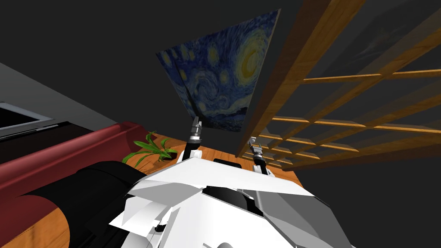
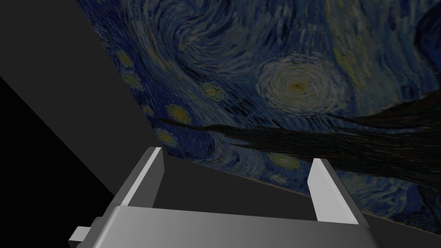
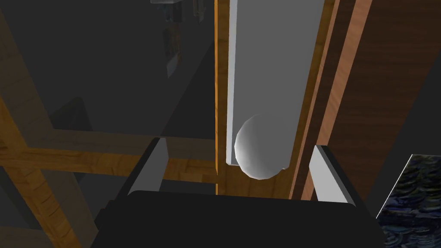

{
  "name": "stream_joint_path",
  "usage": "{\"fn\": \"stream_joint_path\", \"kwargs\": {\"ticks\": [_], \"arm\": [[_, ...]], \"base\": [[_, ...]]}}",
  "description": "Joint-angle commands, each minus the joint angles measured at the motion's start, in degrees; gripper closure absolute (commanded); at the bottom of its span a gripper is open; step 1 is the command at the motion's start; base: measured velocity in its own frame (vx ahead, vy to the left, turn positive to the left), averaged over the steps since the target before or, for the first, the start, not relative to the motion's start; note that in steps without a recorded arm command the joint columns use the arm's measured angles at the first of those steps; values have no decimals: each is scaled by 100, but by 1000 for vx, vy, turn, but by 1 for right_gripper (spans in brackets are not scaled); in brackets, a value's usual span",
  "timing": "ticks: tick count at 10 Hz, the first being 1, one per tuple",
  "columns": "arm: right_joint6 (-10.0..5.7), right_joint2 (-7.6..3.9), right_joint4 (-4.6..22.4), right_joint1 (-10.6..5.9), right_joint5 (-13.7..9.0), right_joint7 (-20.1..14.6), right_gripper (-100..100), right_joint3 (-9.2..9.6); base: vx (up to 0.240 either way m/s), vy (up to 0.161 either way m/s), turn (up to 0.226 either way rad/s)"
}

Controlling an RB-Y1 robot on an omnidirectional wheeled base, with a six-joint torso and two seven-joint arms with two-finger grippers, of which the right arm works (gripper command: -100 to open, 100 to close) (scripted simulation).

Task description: Pull the door open

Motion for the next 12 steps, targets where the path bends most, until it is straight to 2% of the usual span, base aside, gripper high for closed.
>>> {"fn": "stream_joint_path", "kwargs": {"ticks": [1, 2, 3, 4, 9, 12], "arm": [[126, 88, -286, 36, 11, 2, -100, 56], [126, 88, -284, 36, 11, 2, -100, 56], [48, 67, -171, -7, 1, 21, -100, 37], [48, 67, -171, -7, 1, 21, 100, 37], [48, 67, -171, -7, 1, 21, 100, 37], [80, -16, -96, 128, -99, -447, 100, 47]], "base": [[143, -56, 36], [48, -22, -15], [12, -6, -7], [3, 3, 22], [-2, 6, 4], [-57, 14, 22]]}}
